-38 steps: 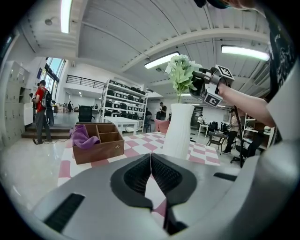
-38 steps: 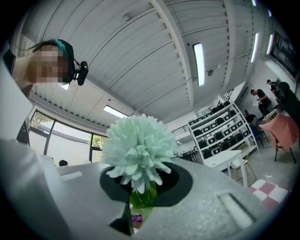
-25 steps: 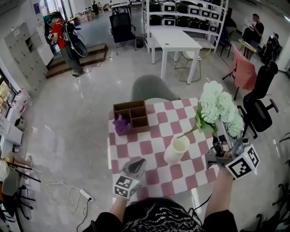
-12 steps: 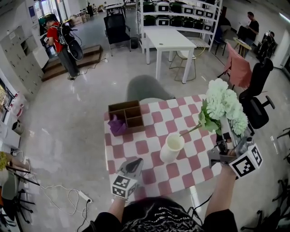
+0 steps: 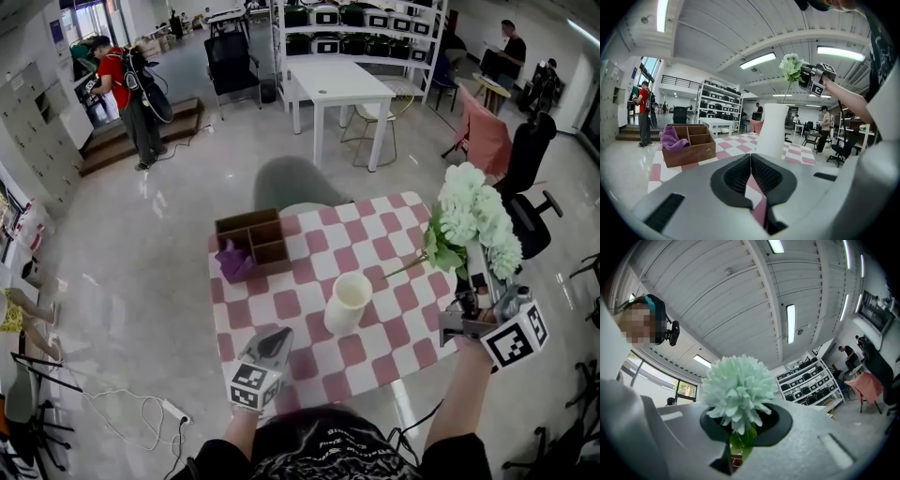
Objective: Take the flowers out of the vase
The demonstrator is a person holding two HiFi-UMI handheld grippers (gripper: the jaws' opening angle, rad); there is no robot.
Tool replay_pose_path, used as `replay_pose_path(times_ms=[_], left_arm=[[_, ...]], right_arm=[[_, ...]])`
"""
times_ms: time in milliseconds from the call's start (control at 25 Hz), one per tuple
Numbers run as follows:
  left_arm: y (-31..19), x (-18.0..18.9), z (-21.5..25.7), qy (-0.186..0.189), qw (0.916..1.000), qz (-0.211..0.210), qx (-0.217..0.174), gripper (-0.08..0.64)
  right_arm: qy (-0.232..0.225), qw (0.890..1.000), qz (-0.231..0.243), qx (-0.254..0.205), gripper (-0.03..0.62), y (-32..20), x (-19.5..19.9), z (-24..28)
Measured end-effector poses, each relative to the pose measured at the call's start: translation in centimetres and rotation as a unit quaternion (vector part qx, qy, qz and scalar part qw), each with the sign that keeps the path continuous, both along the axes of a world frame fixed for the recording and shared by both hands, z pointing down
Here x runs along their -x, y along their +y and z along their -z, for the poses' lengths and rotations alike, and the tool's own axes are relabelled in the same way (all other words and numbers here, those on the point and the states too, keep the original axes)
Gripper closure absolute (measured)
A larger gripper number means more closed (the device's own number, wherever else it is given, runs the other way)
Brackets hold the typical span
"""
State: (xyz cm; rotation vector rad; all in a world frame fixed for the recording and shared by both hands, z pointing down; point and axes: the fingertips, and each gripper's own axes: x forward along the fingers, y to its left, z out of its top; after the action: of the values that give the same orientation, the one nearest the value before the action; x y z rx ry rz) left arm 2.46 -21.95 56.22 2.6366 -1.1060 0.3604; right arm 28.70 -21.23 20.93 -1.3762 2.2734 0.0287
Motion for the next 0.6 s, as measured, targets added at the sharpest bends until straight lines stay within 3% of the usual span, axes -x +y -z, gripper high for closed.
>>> replay_pose_path(times_ms=[600], left_arm=[[0.0,-0.6,0.3,0.003,1.0000,-0.005,0.004,0.548]], right_arm=[[0.039,0.993,-0.069,0.085,0.545,1.6,-3.9,-3.9]])
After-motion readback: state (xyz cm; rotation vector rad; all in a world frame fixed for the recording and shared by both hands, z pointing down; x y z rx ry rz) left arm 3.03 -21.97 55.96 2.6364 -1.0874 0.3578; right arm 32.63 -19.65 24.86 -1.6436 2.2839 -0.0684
